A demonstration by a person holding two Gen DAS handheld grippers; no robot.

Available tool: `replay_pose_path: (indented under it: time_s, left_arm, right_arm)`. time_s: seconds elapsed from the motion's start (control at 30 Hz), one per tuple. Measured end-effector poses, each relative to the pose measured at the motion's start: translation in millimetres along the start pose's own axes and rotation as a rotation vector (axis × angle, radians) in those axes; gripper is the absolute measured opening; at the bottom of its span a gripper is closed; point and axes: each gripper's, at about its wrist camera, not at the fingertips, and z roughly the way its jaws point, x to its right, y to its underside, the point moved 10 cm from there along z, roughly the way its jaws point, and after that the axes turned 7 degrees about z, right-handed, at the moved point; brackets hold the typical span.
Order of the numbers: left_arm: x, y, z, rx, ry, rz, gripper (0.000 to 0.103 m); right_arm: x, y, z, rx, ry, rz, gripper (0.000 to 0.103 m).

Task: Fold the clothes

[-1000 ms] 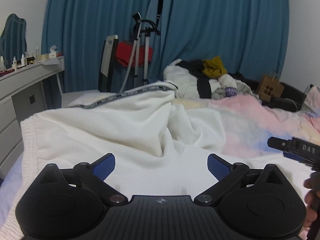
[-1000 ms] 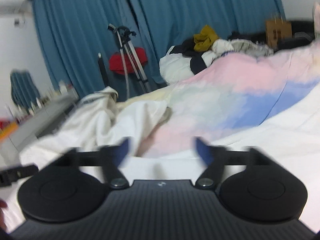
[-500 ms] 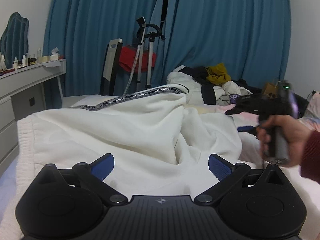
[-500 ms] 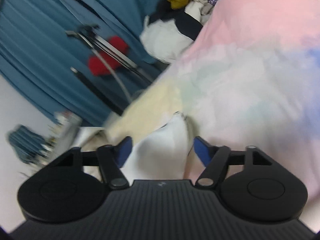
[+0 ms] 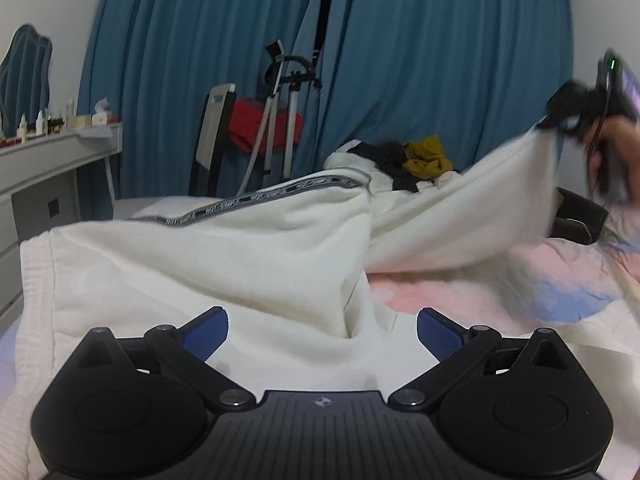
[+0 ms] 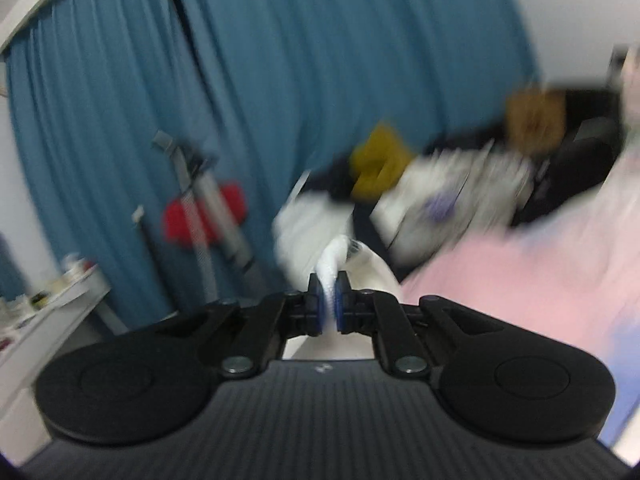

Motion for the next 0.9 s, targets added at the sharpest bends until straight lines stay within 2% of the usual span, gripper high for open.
replay_pose_path:
  time_s: [0.17,0.33,0.43,0.5,0.63,0.8,0.9]
  left_arm:
    - [5.3,2.8,3.8,-0.002,0.006,0.024,0.102]
    - [6.9,7.2,8.6,-0.011,0.007,0.034,0.102]
    - [6.1,8.8,11.5,-0.016,0.003,0.032,0.102]
    - [5.3,9.6,12.7,-0.019,-0.002,0.036,0.102]
    - [0.0,8.3,15.5,-0.026,-0.014,0.033,0.102]
    - [-5.6,12.1,16.2,-0.051,-0.018,-0.006,0.102]
    - [-8.2,9.4,14.9,-0.044,-0.026,0.006,0.102]
  right_arm:
    - [36.4,-95.5,-39.9,0.211,0.160,-0.091,0.009]
    - [59.1,-141.7,-77.3,0.332,0.251,-0.172,0.009]
    - [69.0,-150.3,-91.6,0.347,0.277,-0.211,0.009]
    - [80.9,-149.8,-89.6,0.316,0.323,-0.225,0.009]
    - [95.1,-143.1,-86.6,0.329,0.352,-0.220,0.009]
    - [100.3,-139.4,-133.8,0.417,0.317,-0.203,0.009]
    - [111.5,-147.3,-144.3,0.449,0.336,-0.223,0.009]
